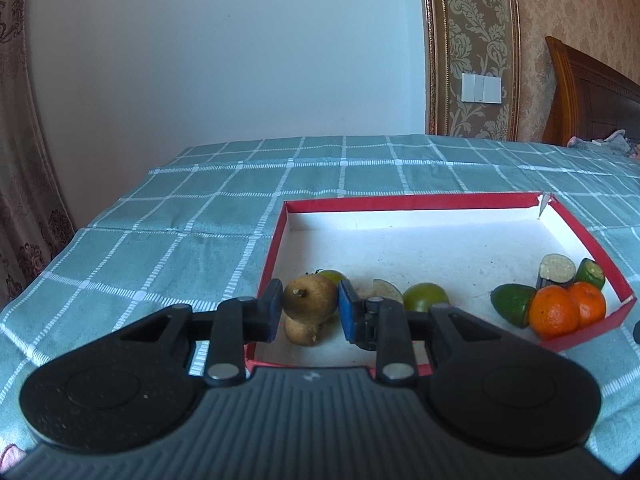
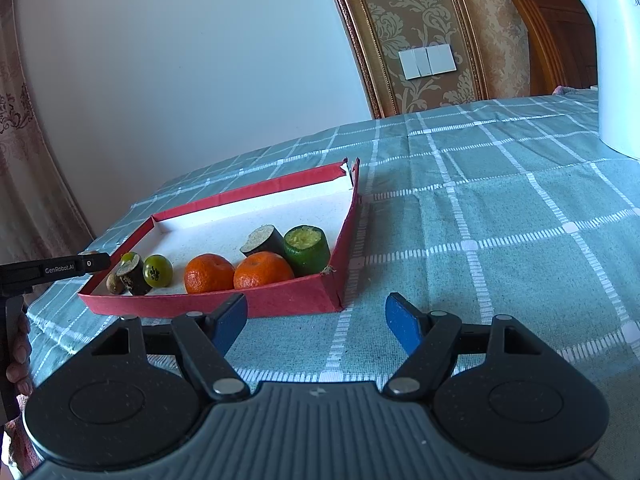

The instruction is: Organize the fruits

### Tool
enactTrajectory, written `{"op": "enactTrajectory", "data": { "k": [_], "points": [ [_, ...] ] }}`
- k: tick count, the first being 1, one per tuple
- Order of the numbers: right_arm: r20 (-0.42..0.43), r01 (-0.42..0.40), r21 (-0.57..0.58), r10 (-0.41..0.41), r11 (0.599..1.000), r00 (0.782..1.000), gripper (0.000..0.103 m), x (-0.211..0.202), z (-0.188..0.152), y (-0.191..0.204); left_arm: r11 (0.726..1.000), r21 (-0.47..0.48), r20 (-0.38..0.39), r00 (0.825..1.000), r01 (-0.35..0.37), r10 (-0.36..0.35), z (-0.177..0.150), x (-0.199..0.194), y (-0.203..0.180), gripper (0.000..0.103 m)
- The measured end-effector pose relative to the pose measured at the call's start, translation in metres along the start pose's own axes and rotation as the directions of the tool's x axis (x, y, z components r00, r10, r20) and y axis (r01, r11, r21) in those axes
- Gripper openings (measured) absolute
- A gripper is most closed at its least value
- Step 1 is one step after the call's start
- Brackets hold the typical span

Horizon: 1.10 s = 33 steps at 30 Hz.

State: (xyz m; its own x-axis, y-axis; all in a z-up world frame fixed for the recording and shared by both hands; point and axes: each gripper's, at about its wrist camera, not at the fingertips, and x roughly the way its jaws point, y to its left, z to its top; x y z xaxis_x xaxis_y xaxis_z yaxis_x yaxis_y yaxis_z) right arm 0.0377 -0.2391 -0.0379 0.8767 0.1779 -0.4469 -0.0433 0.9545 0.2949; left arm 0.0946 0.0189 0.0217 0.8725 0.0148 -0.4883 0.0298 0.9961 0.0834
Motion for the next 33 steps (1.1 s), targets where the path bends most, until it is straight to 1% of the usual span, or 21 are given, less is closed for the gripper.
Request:
{"op": "enactTrajectory", "data": {
  "k": [6, 16, 17, 18, 19, 20, 21, 23, 25, 27, 30, 33],
  "points": [
    [-0.003, 0.0, 0.0, 0.0, 1.0, 1.0, 0.076, 0.0, 0.0, 0.0, 1.0, -0.013, -0.01, 1.0, -0.014, 0.014, -0.002, 0.006, 0.005, 0.027],
    [-0.005, 0.004, -0.002, -0.004, 1.0, 1.0, 0.076, 0.001, -0.001, 0.0, 1.0, -0.025, -0.02, 1.0, -0.016, 0.015, -0.002, 0.012, 0.007, 0.027],
    [-0.005, 0.004, -0.002, -0.004, 1.0, 1.0, 0.076, 0.001, -0.001, 0.0, 1.0, -0.025, -0.018, 1.0, -0.018, 0.017, -0.002, 0.012, 0.007, 0.031],
    [-0.006, 0.004, -0.002, -0.004, 1.0, 1.0, 0.076, 0.001, -0.001, 0.001, 0.999, -0.022, -0.012, 1.0, -0.025, 0.025, -0.002, 0.011, 0.007, 0.045],
    [-0.006, 0.004, -0.002, -0.004, 1.0, 1.0, 0.076, 0.002, -0.001, 0.0, 0.999, -0.018, -0.003, 0.999, -0.036, 0.036, -0.002, 0.01, 0.007, 0.056],
    [-0.006, 0.004, -0.002, -0.004, 1.0, 1.0, 0.076, 0.002, -0.001, 0.001, 0.998, -0.018, 0.011, 0.999, -0.053, 0.053, -0.002, 0.008, 0.007, 0.078],
    [-0.006, 0.005, -0.002, -0.005, 1.0, 1.0, 0.076, 0.001, -0.001, 0.0, 0.998, -0.018, 0.031, 0.997, -0.064, 0.064, -0.002, 0.005, 0.006, 0.09],
    [-0.006, 0.005, -0.002, -0.005, 1.0, 1.0, 0.076, 0.002, -0.001, 0.001, 0.998, -0.012, 0.056, 0.996, -0.068, 0.068, -0.001, 0.001, 0.006, 0.092],
    [-0.006, 0.005, -0.003, -0.005, 1.0, 1.0, 0.076, 0.001, -0.001, 0.001, 0.997, -0.008, 0.06, 0.996, -0.07, 0.071, -0.001, -0.002, 0.005, 0.095],
    [-0.005, 0.006, -0.004, -0.006, 1.0, 1.0, 0.076, 0.001, -0.001, 0.001, 0.997, -0.005, 0.063, 0.995, -0.079, 0.079, -0.001, -0.005, 0.004, 0.101],
    [-0.002, 0.003, -0.003, -0.003, 1.0, 1.0, 0.076, 0.001, -0.001, 0.0, 0.997, -0.009, 0.067, 0.995, -0.07, 0.071, -0.002, -0.012, 0.003, 0.103],
    [0.012, 0.035, -0.027, -0.034, 0.999, 0.999, 0.076, -0.001, 0.001, 0.006, 0.998, -0.008, 0.074, 0.995, -0.064, 0.064, -0.002, -0.023, -0.002, 0.103]
  ]
}}
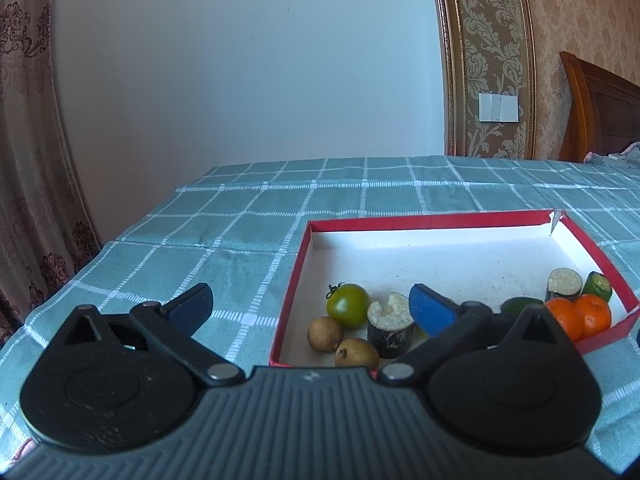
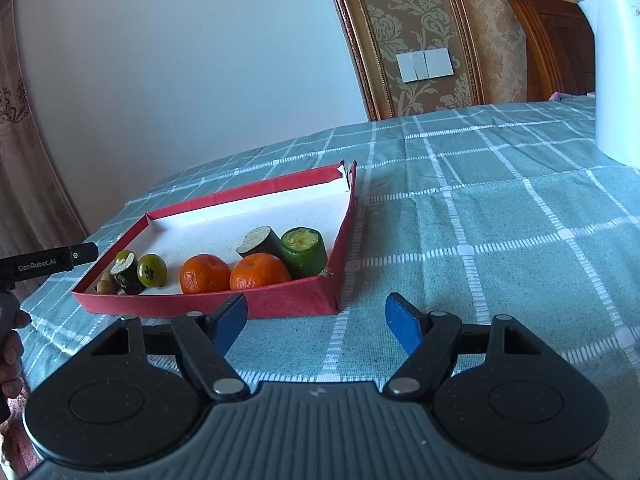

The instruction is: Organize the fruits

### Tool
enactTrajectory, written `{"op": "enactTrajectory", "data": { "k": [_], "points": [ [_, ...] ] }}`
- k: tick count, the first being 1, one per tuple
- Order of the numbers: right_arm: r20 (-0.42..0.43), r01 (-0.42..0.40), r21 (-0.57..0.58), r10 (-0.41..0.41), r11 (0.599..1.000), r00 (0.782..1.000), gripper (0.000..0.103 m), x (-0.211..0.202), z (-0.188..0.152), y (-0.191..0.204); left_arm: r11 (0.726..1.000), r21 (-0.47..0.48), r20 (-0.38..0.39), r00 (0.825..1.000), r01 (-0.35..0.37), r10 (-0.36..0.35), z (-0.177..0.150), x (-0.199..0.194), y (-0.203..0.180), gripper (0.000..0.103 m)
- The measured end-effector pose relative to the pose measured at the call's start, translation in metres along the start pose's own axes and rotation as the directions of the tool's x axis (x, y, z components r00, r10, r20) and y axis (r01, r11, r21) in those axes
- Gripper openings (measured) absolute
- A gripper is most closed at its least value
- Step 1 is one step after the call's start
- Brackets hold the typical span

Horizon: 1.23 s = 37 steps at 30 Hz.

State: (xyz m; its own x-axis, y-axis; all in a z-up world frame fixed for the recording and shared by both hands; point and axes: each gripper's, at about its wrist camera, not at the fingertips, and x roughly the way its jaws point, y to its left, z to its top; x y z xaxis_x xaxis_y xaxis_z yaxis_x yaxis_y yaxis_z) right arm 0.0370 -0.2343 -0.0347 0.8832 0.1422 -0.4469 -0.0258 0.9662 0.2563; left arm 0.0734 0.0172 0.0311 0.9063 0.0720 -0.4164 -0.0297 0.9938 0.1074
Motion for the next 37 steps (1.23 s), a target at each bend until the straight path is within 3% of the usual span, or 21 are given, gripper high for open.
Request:
{"op": "enactTrajectory", "data": {
  "k": [4, 7, 10, 19, 37],
  "points": [
    [0.031, 0.085, -0.051, -0.084, 0.995, 0.996, 0.077, -0.009, 0.01, 0.02, 1.0, 0.008, 0.011, 1.0, 0.013, -0.013, 0.002, -0.015, -0.007, 0.103],
    [0.086, 0.173, -0.123, -0.163, 0.977, 0.983, 0.098, -0.017, 0.018, 0.045, 1.0, 0.015, 0.037, 0.999, 0.014, -0.014, 0.004, -0.026, -0.012, 0.103],
    [0.171, 0.217, -0.206, -0.183, 0.954, 0.968, 0.101, -0.025, 0.019, 0.071, 1.0, 0.011, 0.06, 0.998, 0.01, -0.011, 0.005, -0.035, -0.016, 0.103],
    [0.176, 0.154, -0.26, -0.11, 0.953, 0.978, 0.102, -0.024, 0.013, 0.116, 1.0, -0.006, 0.049, 0.999, -0.015, 0.015, -0.004, -0.045, -0.017, 0.103],
    [0.144, 0.106, -0.277, -0.068, 0.955, 0.987, 0.102, -0.018, 0.002, 0.136, 0.999, -0.043, -0.002, 1.0, -0.01, 0.01, -0.014, -0.037, -0.002, 0.103]
  ]
}}
